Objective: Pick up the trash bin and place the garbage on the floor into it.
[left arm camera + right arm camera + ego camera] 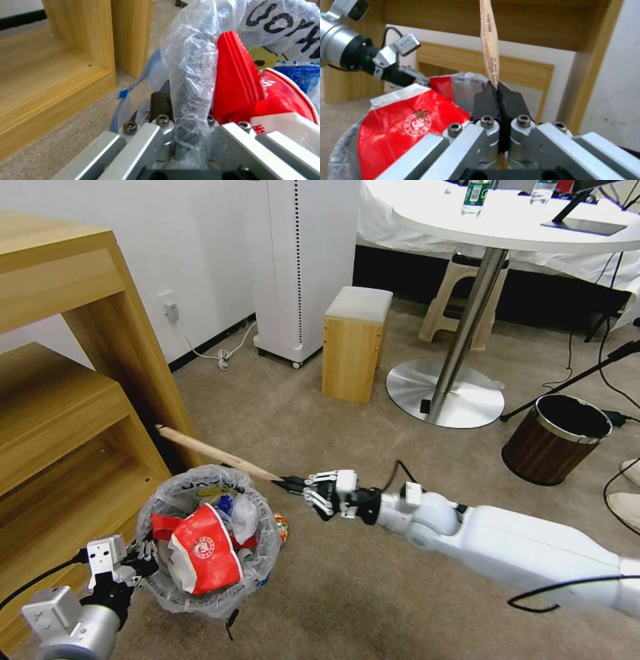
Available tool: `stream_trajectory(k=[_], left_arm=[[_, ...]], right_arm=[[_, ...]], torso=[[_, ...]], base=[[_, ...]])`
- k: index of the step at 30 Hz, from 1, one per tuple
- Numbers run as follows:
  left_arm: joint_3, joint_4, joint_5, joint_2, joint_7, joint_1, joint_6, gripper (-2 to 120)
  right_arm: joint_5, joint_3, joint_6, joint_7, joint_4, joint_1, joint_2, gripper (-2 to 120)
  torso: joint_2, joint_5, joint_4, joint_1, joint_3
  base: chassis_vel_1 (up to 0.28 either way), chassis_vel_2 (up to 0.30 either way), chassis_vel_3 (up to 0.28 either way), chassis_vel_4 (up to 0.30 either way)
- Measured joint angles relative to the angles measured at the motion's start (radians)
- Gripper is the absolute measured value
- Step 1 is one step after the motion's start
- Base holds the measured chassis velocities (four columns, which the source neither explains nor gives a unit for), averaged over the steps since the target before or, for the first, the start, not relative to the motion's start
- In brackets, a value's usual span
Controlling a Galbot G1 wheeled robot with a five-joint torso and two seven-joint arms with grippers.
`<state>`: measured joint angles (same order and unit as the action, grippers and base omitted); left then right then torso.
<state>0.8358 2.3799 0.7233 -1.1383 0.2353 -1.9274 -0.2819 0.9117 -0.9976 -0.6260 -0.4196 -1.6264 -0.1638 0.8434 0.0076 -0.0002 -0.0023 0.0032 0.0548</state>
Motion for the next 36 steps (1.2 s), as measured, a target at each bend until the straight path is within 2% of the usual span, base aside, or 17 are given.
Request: stream_trajectory(k=[17,31,33,36], left_arm=[[0.015,0.028,0.015,0.002,0.004,-0.013,-0.009,1],[0.018,0.030,0.026,0.006,0.004,-0.010,-0.009,1],[0.018,0.030,0.028,0.007,0.004,-0.008,-0.009,1],[0.017,0.025,0.029,0.009,0.004,-0.003,-0.009,1]], right_arm=[[-0.023,-0.116,-0.002,0.028,0.154,0.037,0.141,0],[-0.029,-0.151,-0.002,0.053,0.167,0.055,0.204,0],[-0.030,-0.151,-0.002,0.052,0.166,0.055,0.203,1],[-0.031,-0.150,-0.001,0.049,0.159,0.055,0.190,14]], torso=[[0.000,0.0001,-0.0001,0.000,0.000],[0.000,0.0000,-0.0001,0.000,0.000],[0.000,0.0001,-0.0002,0.000,0.000],[0.000,0.0002,-0.0001,0.000,0.000]], base=[[0.000,0.000,0.000,0.000],[0.000,0.000,0.000,0.000],[0.000,0.000,0.000,0.000],[0.000,0.000,0.000,0.000]])
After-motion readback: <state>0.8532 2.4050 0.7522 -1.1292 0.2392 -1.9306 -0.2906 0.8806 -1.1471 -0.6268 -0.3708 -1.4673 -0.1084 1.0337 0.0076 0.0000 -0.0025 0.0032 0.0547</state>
